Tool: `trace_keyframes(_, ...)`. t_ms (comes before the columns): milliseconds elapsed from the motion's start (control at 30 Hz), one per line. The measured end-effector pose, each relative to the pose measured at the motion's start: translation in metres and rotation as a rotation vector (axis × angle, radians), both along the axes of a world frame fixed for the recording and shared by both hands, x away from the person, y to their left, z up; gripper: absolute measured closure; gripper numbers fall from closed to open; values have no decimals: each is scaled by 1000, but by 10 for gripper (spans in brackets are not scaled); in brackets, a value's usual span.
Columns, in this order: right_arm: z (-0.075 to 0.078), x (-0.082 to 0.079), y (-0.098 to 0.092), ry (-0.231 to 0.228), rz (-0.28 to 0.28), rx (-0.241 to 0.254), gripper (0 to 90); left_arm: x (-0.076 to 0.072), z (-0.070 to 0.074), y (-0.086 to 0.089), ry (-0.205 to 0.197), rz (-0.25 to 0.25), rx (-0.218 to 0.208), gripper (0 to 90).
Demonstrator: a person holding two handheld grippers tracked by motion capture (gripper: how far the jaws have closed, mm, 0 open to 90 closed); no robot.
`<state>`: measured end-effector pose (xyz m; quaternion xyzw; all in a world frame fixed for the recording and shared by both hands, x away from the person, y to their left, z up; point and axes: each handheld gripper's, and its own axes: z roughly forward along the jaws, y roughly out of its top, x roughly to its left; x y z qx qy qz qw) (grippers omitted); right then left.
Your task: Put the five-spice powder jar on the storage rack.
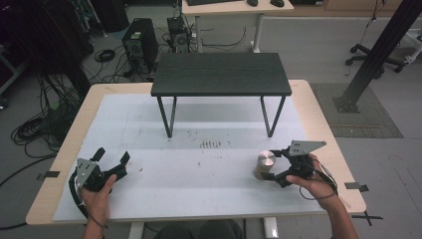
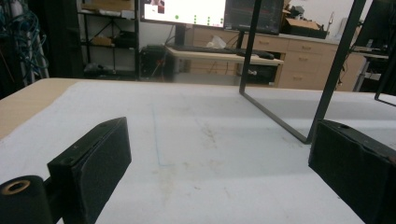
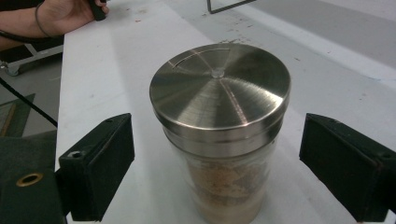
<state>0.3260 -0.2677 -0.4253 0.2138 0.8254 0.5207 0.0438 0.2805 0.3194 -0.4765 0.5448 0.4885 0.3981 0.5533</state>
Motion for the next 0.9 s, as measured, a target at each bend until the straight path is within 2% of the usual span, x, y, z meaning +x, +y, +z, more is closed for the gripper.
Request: trace_keyframes(900, 0, 2, 4, -1, 7, 2, 104, 0, 0, 0, 4, -2, 5, 61)
